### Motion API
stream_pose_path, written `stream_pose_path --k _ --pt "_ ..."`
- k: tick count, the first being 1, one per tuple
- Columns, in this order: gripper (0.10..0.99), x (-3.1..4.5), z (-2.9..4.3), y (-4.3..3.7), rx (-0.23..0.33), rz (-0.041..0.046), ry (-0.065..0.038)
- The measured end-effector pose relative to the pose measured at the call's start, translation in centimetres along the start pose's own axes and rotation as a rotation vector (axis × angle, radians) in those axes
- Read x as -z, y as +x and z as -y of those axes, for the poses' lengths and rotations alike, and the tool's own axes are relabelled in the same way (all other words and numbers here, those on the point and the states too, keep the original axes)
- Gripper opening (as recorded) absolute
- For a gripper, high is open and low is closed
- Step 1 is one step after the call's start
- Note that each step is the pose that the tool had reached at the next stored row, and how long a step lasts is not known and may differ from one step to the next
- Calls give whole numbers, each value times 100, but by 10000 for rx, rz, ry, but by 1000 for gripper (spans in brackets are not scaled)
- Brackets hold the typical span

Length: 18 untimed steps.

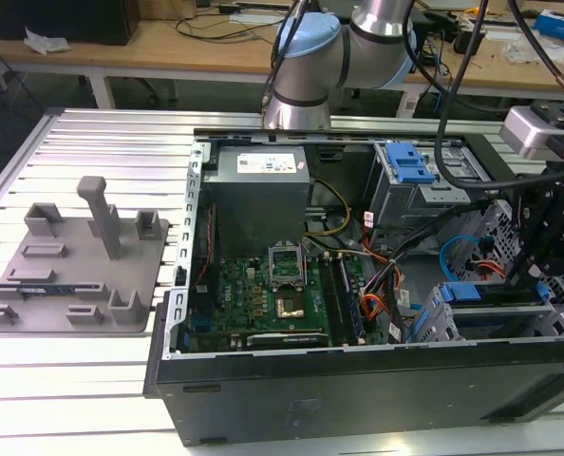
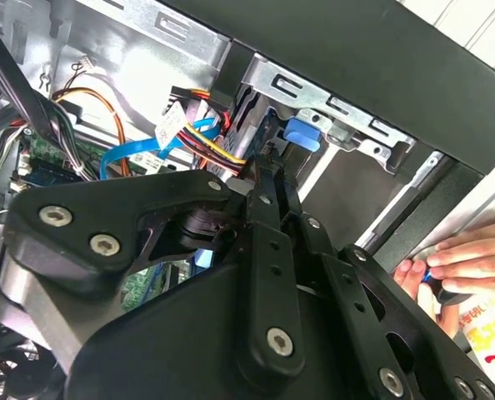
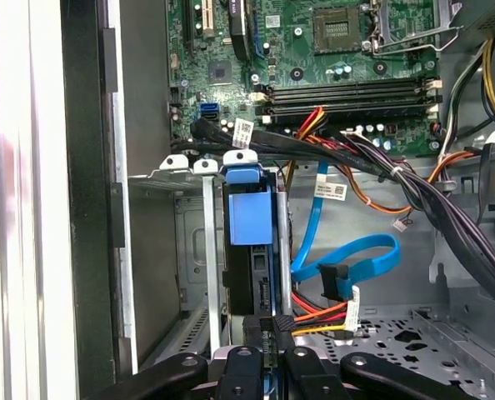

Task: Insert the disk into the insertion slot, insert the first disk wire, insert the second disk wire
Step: 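Insert the first disk wire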

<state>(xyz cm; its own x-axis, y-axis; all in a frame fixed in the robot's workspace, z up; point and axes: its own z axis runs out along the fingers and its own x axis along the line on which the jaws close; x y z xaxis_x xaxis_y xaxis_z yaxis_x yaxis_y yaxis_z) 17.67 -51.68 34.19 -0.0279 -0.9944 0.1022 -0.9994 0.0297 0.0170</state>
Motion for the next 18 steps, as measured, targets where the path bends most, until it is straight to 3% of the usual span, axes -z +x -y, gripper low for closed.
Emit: stream_pose_path --k 9,11,13,18 --pt "165 -36 1 -3 0 3 0" --pt "165 12 0 1 0 25 -3" --pt "165 149 -3 15 -1 -24 0" --pt "165 169 -4 9 -2 -47 1"
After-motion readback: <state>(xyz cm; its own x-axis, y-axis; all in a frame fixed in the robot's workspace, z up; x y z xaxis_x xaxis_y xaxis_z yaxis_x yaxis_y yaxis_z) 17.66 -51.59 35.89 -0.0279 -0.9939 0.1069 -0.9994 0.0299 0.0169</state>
